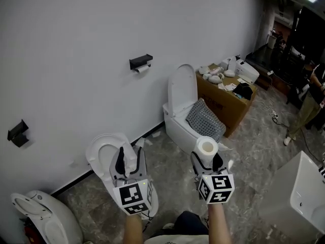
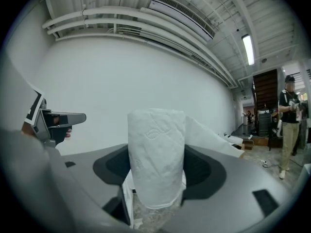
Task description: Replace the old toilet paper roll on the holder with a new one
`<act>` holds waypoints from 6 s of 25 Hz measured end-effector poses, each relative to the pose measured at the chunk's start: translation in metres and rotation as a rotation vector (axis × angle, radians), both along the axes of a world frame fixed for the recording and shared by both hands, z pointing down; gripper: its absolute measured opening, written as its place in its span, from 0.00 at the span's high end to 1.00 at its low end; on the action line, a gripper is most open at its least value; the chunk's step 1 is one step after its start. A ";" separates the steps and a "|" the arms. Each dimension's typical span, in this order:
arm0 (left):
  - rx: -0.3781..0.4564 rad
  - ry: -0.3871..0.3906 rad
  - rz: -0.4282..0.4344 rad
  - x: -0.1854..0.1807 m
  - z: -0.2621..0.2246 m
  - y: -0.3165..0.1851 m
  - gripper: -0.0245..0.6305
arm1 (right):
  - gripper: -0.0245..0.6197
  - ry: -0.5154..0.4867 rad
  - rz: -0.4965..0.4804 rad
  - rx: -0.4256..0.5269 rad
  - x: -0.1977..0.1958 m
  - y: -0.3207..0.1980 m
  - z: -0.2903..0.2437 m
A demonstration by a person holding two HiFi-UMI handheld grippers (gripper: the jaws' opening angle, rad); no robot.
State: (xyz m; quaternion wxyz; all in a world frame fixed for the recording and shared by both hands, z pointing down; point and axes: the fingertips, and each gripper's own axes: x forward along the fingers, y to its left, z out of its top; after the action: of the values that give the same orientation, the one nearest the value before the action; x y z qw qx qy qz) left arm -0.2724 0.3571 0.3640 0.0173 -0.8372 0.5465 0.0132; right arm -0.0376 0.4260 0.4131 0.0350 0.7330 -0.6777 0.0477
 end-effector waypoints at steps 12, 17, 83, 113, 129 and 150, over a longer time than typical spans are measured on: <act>-0.025 -0.008 -0.026 0.030 0.014 -0.058 0.61 | 0.50 -0.010 -0.020 -0.013 0.034 -0.061 0.011; -0.027 -0.013 -0.053 0.057 0.018 -0.103 0.61 | 0.50 -0.009 -0.047 -0.013 0.064 -0.111 0.013; -0.026 -0.105 -0.329 0.170 0.005 -0.662 0.61 | 0.50 -0.004 -0.349 0.011 0.186 -0.753 -0.013; -0.083 -0.536 -0.450 0.174 0.031 -0.694 0.61 | 0.50 0.037 -0.485 -0.036 0.173 -0.819 -0.003; -0.110 -1.399 -0.471 0.192 0.097 -0.712 0.58 | 0.50 0.024 -0.449 -0.068 0.187 -0.827 0.008; -0.114 -1.478 -0.356 0.230 0.137 -0.751 0.57 | 0.50 0.021 -0.427 -0.089 0.198 -0.837 0.018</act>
State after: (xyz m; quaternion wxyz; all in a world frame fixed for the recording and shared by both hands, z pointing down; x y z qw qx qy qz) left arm -0.0424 -0.3942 0.5011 0.3372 -0.5271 0.5194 -0.5820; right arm 0.1599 -0.4114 0.4307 0.0837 0.5710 -0.8143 0.0614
